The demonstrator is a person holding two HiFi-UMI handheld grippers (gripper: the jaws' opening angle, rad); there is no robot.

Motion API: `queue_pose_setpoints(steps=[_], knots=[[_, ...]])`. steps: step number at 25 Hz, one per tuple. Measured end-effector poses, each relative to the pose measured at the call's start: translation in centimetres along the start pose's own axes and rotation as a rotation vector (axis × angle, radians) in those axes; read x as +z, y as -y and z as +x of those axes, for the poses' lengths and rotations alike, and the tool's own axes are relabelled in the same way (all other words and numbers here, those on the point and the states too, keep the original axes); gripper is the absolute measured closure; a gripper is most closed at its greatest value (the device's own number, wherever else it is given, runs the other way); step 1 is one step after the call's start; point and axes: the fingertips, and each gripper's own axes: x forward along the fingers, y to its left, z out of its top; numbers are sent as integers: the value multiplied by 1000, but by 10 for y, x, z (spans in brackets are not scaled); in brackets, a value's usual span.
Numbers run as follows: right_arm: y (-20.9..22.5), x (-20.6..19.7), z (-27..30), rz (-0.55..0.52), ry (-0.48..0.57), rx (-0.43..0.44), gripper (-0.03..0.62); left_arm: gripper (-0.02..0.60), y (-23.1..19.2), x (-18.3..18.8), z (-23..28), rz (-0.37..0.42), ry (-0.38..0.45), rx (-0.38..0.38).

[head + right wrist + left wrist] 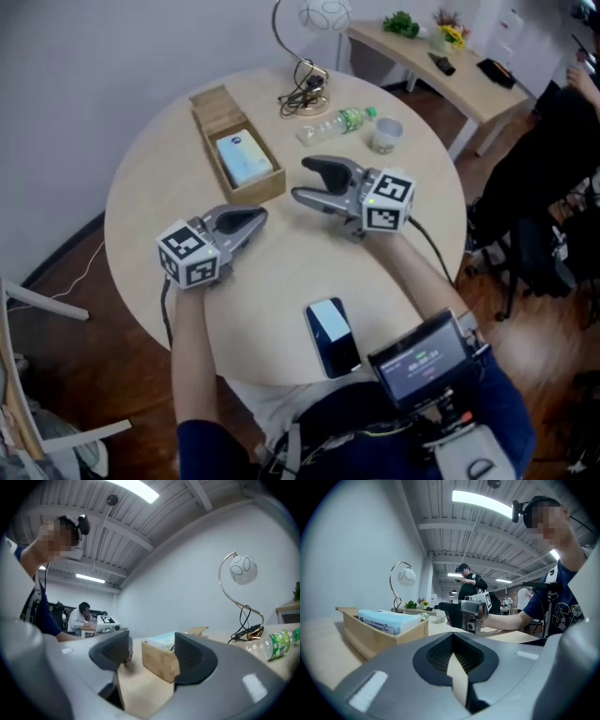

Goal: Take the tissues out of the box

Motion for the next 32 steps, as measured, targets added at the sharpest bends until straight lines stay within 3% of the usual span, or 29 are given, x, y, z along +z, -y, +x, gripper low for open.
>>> queue_pose_setpoints(steps=[3,7,10,14,20,24,29,32], knots=[[19,18,24,26,-34,-70,201,577,-1,0,3,-1,2,7],[14,22,79,56,-145,-48,198,577,-2,-3,4,-2,1,6],[20,17,106,13,-227,-72,171,577,-1,-2,8,0,0,1],[30,-2,124,35,-337,-92,58,577,1,-3,12,-2,-6,-10],[43,-24,141,70,-480,-128,40,577,2,1,12,30,-11,-6],[52,-46,142,27,-596,-174,16,577,6,0,12,45,-15,-7],[57,-46,143,26,-600,-178,10,577,8,3,13,61,-18,-7],[58,-44,145,23,-561,-178,39,577,6,1,10,60,-17,-5]])
